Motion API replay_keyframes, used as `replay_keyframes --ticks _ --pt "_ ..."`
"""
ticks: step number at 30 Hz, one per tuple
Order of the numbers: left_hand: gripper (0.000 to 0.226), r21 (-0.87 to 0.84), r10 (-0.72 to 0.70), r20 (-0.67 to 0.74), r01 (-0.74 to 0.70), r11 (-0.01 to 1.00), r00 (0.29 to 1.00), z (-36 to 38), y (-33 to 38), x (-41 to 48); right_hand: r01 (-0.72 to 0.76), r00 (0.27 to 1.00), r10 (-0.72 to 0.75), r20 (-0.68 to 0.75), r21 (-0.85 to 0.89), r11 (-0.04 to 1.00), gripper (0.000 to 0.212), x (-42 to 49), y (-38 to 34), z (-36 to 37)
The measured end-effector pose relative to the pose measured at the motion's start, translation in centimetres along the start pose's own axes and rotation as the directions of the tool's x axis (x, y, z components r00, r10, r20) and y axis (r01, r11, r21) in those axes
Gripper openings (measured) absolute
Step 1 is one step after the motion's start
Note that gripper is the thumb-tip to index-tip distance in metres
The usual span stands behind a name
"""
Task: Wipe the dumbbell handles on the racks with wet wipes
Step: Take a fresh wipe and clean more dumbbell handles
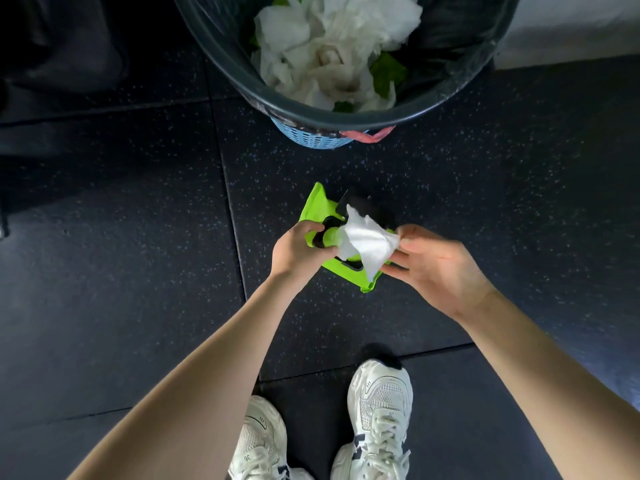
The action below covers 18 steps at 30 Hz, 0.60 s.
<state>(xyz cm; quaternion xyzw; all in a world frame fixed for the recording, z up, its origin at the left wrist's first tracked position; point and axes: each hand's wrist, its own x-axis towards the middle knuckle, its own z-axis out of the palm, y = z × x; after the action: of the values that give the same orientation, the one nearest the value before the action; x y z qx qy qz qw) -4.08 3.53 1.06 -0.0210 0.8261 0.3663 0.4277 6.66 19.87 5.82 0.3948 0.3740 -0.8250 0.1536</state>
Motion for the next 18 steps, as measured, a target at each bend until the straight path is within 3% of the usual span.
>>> replay_keyframes --ticks 2,4,7,11,14,16,18 --pt "0.051 -0.01 -0.024 0.025 0.024 1.0 0.999 -0.9 1.4 -1.6 -0.01 0.998 0.008 -0.069 -0.021 1.0 0.006 -1.8 -0.9 0.8" --pt "0.059 -0.062 0.002 0.081 0.003 0.998 0.997 -2.2 3.1 -3.7 -0.021 0.994 0.013 -0.105 -0.072 0.997 0.013 -3.5 -2.1 2.2" --pt "0.068 -0.021 0.167 0.209 -0.166 0.986 0.964 -4.7 5.7 -8.0 -0.037 0.992 0.02 -0.124 -0.139 0.99 0.022 -6.3 -4.1 5.0" --pt "0.042 0.106 0.296 0.261 -0.332 0.937 0.919 -8.9 9.7 -14.7 -0.089 0.992 0.066 -0.108 -0.223 0.971 0.02 -11.1 -7.6 10.0" --pt "0.018 0.006 0.262 0.248 -0.272 0.962 0.933 -12.9 12.5 -20.3 -0.122 0.989 0.098 -0.107 -0.249 0.961 0.017 -15.5 -10.4 14.5" --pt "0.012 -0.025 0.231 0.195 -0.231 0.973 0.953 -16.0 14.4 -24.2 -0.126 0.991 0.104 -0.083 -0.334 0.934 0.01 -18.8 -12.2 17.9" --pt "0.009 -0.028 0.201 0.137 -0.199 0.98 0.97 -19.2 15.9 -28.4 -0.103 0.994 0.1 -0.031 -0.452 0.886 0.018 -22.4 -13.8 21.5"
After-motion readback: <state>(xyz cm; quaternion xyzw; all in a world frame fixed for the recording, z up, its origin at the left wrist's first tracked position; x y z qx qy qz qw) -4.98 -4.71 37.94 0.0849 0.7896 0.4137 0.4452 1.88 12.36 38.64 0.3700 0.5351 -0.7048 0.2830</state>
